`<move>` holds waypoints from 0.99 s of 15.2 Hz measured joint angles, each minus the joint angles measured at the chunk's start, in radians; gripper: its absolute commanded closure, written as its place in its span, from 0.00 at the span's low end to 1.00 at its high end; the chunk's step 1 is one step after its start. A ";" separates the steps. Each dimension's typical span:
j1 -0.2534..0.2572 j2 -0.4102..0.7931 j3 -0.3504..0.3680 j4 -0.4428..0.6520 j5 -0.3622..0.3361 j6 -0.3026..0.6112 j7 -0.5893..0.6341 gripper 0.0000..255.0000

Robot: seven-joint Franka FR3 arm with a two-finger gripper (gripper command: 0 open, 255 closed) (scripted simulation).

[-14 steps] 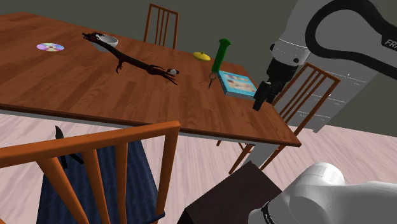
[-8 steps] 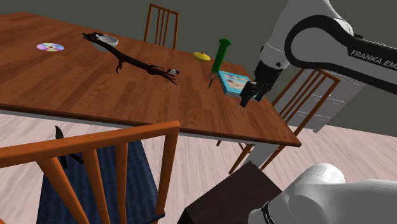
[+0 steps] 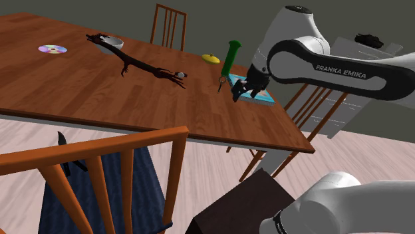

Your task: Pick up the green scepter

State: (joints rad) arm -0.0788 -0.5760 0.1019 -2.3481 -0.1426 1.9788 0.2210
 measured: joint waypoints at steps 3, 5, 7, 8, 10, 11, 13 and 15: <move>-0.038 0.080 0.015 0.024 -0.047 0.119 0.066 0.00; -0.063 0.123 0.031 0.037 -0.082 0.190 0.120 0.00; -0.091 0.176 0.046 0.062 -0.125 0.257 0.176 0.00; -0.107 0.204 0.052 0.077 -0.148 0.289 0.206 0.00; -0.137 0.262 0.068 0.109 -0.201 0.350 0.271 0.00; -0.153 0.287 0.073 0.122 -0.230 0.381 0.303 0.00; -0.184 0.346 0.083 0.176 -0.289 0.420 0.366 0.00; -0.212 0.386 0.091 0.201 -0.355 0.467 0.438 0.00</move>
State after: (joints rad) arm -0.2910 -0.1895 0.1928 -2.1472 -0.4976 2.4460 0.6591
